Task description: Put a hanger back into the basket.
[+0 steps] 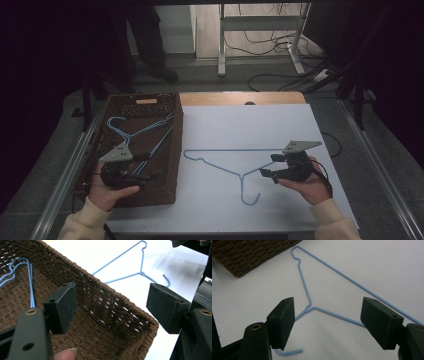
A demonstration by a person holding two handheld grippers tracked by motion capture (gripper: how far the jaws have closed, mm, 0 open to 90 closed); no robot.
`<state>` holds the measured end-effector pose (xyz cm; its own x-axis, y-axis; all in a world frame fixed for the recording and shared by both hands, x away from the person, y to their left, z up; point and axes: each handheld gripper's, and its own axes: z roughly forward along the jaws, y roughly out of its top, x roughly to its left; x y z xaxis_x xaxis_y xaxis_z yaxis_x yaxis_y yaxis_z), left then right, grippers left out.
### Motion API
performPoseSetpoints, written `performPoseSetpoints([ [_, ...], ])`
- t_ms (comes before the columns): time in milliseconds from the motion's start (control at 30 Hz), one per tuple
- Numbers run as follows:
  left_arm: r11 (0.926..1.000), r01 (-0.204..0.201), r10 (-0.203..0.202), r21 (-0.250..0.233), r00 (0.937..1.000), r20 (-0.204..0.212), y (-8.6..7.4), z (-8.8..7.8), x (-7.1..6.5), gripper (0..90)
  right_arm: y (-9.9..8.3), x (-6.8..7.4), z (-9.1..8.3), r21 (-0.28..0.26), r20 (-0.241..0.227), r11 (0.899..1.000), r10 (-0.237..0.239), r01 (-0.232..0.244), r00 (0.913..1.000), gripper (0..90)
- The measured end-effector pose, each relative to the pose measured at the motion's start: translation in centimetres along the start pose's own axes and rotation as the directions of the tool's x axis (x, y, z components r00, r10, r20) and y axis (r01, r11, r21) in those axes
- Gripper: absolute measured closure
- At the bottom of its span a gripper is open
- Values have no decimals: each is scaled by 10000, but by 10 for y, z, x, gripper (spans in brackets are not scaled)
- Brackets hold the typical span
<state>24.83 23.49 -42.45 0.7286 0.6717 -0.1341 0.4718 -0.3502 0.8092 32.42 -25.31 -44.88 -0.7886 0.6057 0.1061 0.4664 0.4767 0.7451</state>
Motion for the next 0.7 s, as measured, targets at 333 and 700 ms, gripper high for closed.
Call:
performPoseSetpoints([
  [333,9996,-247,245,102,9996,170,0,3,-4,249,14,-2,0,579,52,9964,-617,613,9981,250],
  [700,9994,-303,299,176,9993,242,-2,5,-6,251,32,-5,21,2116,-281,9637,-1608,1631,9866,264],
])
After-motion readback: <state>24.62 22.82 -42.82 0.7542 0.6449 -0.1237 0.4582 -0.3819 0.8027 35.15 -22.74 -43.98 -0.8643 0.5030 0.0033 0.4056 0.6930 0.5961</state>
